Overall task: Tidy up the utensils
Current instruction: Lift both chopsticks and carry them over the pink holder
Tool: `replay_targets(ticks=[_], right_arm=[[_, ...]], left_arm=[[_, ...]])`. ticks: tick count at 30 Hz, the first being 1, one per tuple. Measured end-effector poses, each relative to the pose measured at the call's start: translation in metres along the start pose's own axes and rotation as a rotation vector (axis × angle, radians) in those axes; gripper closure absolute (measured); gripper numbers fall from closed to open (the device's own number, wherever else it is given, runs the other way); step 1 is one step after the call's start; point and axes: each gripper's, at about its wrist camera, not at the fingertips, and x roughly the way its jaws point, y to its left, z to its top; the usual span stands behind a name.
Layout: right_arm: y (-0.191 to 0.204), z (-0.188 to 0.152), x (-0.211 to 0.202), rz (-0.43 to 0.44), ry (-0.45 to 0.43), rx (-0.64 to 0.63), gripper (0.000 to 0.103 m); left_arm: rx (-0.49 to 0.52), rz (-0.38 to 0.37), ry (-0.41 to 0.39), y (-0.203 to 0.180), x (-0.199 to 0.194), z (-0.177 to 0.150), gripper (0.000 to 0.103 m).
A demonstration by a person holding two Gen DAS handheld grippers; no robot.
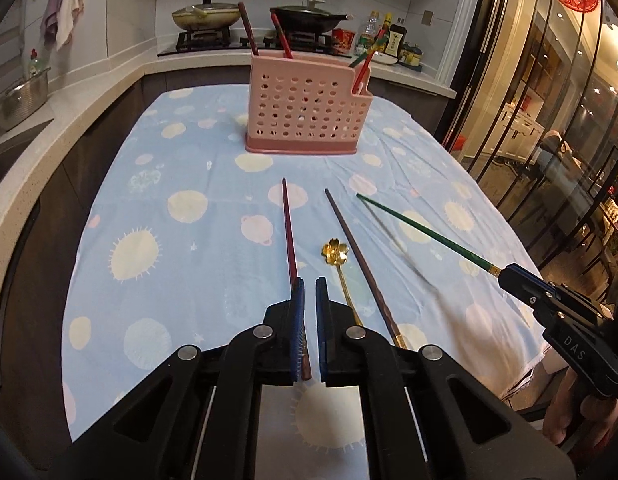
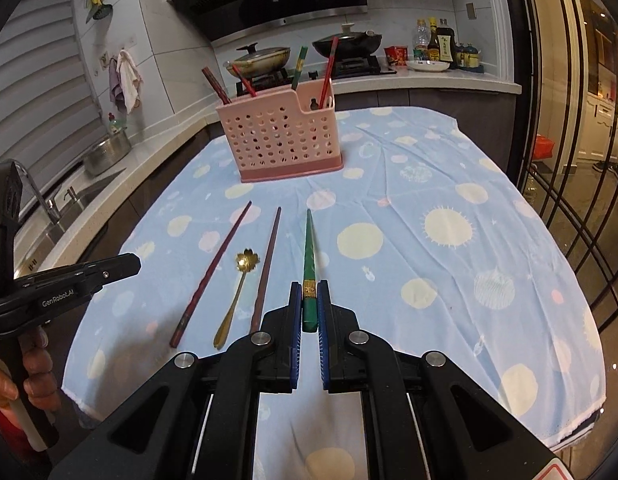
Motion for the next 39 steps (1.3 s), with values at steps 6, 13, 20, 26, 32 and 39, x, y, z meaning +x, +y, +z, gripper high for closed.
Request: replay_targets(ticks=[6,13,20,26,32,39], right_arm=[[-0.001,0.021,-0.014,0.002,-0.075,0.002,0.096],[-0.001,0.000,0.001,0.015,-0.006,0.013,0.096],[0.000,-0.012,0.005,0.026,0.028,0.021,0.096],[-0.001,-0.012,0.005,0.027,0.026,0.022,0.096],[-0.001,-0.011,0.001,0.026,0.017,0.020,0.096],[-0.001,0.005,-0.014,0.030,-0.041,0.010,0.096]], left_arm=[[-0.002,-0.015,-0.032,0.000,-0.007,0.014,0.097],[-0.015,0.010,0.115,0.001,0.040,-0.025,0.077],[-0.028,0.024,0.194,0.005,0.068,-0.047,0.075],[-0.033,0.011,0.195,0.008,0.067,-0.048,0.095],[-0.045,0.005,0.188,0.010,0.058,-0.046,0.096],[-0.043,0.001,0.063,0.008,0.012,-0.017,0.096]])
